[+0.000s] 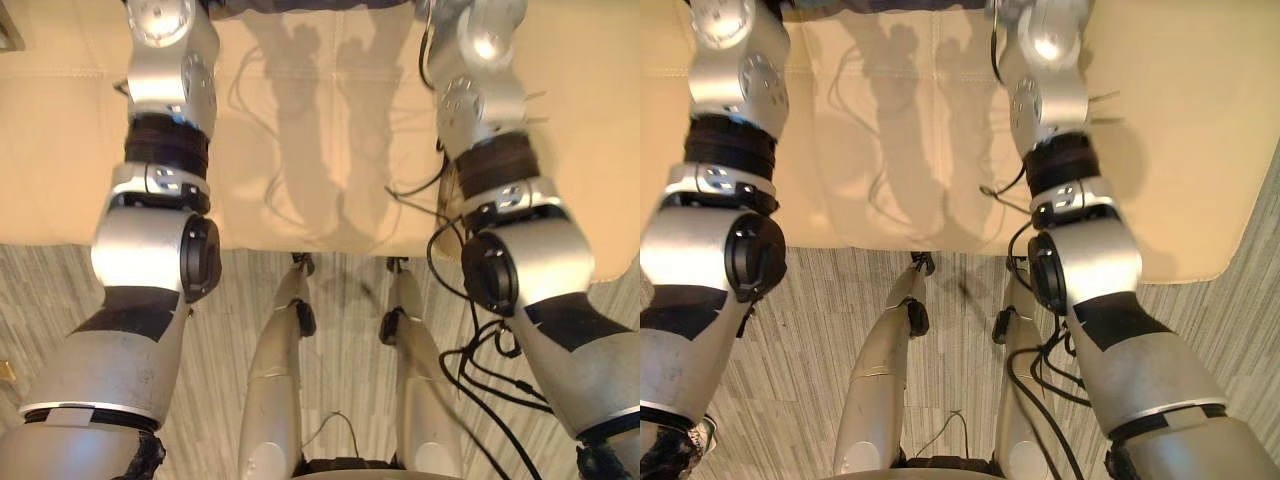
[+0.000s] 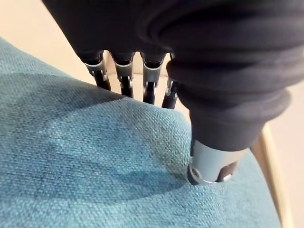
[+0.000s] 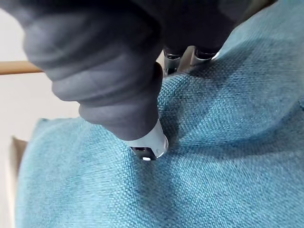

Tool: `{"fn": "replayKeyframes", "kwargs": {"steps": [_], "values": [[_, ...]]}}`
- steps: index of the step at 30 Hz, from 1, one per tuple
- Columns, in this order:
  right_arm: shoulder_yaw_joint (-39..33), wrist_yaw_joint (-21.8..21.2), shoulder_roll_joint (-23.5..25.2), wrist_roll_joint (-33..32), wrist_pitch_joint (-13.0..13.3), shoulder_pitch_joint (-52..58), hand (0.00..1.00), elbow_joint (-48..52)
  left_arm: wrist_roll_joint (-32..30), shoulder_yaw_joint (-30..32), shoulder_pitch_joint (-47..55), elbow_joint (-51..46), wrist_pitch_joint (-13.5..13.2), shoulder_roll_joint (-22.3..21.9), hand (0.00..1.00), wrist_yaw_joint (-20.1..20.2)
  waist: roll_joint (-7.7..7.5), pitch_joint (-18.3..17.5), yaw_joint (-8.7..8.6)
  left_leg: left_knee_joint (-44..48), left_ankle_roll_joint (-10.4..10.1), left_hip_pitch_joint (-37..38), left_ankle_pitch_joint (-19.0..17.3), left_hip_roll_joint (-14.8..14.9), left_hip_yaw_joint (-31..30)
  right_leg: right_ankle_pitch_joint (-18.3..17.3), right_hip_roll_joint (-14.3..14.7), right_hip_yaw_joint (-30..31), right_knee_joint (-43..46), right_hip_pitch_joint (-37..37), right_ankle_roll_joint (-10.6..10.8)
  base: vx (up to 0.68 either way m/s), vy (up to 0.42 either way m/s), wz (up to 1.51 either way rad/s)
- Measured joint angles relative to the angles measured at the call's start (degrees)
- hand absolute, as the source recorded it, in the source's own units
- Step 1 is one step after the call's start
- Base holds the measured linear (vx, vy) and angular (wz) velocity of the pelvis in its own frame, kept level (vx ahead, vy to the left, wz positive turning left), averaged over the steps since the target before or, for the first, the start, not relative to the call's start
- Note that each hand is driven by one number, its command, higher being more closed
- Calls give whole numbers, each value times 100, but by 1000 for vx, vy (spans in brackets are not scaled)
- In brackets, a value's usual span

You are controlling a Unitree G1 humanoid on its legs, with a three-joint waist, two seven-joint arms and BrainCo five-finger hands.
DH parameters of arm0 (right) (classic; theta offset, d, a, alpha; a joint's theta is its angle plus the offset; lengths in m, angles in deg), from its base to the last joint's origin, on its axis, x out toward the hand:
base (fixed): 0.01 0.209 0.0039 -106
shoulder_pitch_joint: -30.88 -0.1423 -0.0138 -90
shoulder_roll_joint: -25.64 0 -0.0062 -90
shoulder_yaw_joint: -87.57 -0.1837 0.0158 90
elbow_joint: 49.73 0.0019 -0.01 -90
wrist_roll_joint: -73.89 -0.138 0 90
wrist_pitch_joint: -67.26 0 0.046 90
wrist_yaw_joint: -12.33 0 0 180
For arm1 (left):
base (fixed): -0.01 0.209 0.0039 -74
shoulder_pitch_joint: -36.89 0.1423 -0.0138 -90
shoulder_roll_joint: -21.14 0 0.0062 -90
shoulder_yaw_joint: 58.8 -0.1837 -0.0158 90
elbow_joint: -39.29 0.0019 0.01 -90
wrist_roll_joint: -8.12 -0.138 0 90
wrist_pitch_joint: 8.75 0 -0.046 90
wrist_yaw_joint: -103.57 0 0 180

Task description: Pick up cushions and gather them together orderly.

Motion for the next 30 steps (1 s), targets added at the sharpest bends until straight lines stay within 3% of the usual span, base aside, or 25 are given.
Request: {"fn": "replayKeyframes", "kwargs": {"steps": [8, 10, 14, 17, 20, 23, 26, 29, 30], "values": [[384, -27, -54, 8, 74, 684, 0, 1285, 40, 308, 934, -665, -21, 80, 0, 116, 0, 0, -13, -15, -65, 10, 40, 223, 97, -9, 202, 188, 3, -59, 7, -52, -16, -10], [521, -65, -259, 12, 77, 964, 0, 1879, 101, 296, 1204, -1166, -108, 215, 0, 133, 0, 0, -11, -18, -113, 34, 78, 272, 113, -9, 247, 211, 4, -54, 7, -61, -39, -11], [642, -301, -1049, 82, 231, 2167, 0, 3926, 444, 91, 2461, -2692, -538, 711, 0, 305, -1, -1, 12, -5, -156, 412, 104, 395, 78, -63, 358, 152, 11, 350, 19, -65, -61, -4], [565, -547, -1496, 461, 478, 3692, 0, 5185, 549, 7, 3945, -3841, -820, 678, 0, 549, -3, -2, 20, 15, -236, 976, 8, 426, -13, -495, 348, 56, 534, 757, -30, -47, -63, 13], [571, -901, -1445, 877, 567, 5597, 0, 5766, 526, -198, 5669, -4539, -869, 333, 0, 865, -13, -38, 54, 155, -298, 1610, -243, 435, -124, -1066, 290, -57, 1091, 1265, 15, 49, -40, 20], [570, -1329, -1043, 1187, 546, 7315, 0, 5850, 465, -394, 7178, -4747, -859, -258, 0, 1265, -19, -253, 151, 305, -278, 1996, -470, 427, -134, -1404, 217, -104, 1387, 1610, 35, 80, -20, 11], [547, -1662, -632, 1314, 549, 8601, 0, 5654, 263, -646, 8337, -4629, -754, -650, 0, 1587, -78, -576, 119, 366, -287, 2326, -644, 391, -133, -1518, 194, -135, 1394, 1951, 63, 77, -2, 2], [428, -1993, -295, 1555, 513, 9340, 0, 4532, -17, -875, 8973, -3667, -620, -814, 0, 2011, -163, -1008, 64, 297, -306, 2861, -796, 333, -84, -1557, 224, -41, 1244, 2452, 118, 94, 5, -14], [366, -2098, -220, 1639, 476, 9468, 0, 3869, -95, -894, 9121, -3096, -564, -850, 0, 2140, -178, -1258, -33, 261, -333, 3012, -857, 305, -78, -1592, 220, -29, 1140, 2612, 127, 92, 37, -12]]}}
